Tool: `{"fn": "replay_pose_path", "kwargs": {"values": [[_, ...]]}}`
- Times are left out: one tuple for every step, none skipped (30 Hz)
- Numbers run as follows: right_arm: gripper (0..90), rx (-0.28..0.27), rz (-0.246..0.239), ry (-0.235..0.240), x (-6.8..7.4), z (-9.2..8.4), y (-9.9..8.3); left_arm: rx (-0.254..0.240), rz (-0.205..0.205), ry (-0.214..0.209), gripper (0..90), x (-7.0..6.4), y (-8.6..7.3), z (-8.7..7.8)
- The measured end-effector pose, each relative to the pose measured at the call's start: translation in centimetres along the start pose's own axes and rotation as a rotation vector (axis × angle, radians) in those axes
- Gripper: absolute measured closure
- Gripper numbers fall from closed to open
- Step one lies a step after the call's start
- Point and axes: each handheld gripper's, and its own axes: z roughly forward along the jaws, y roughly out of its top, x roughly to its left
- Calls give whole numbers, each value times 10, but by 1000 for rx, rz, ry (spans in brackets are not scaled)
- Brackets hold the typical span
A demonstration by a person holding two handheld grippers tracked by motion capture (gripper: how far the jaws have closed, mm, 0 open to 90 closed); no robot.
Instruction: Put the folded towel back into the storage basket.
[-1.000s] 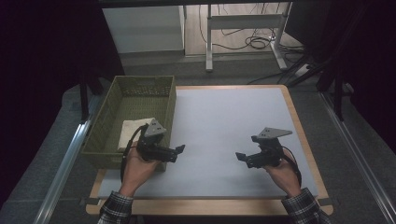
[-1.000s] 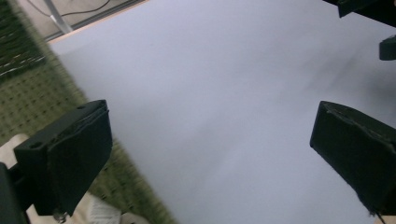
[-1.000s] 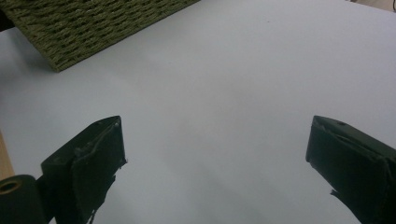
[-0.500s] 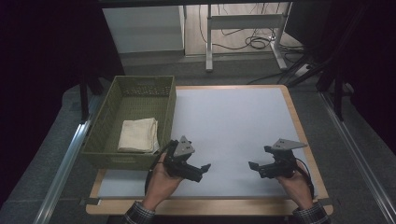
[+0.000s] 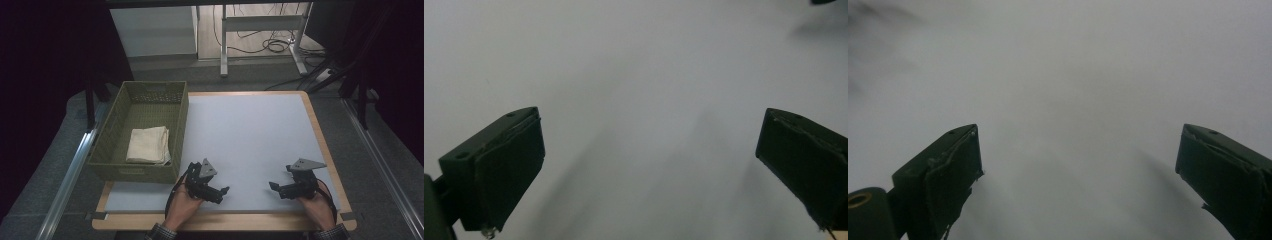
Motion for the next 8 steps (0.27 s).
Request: {"fn": "replay_pose_path", "kwargs": {"values": [[46,0,0,0,0,0,0,0,0,0,0,0,0,0],[46,13,-5,-6,0,1,0,66,-19,-2,0,3,-3,10],[46,13,-5,-6,0,1,0,66,-19,-2,0,3,-3,10],[46,17,-7,-9,1,2,0,59,-16,1,0,2,-3,9],[46,35,-10,-21,2,4,0,63,-16,2,0,2,-3,10],[46,35,-10,-21,2,4,0,63,-16,2,0,2,-3,10],[46,58,-26,-38,4,6,1,62,-16,3,0,2,-3,10],[46,58,-26,-38,4,6,1,62,-16,3,0,2,-3,10]]}}
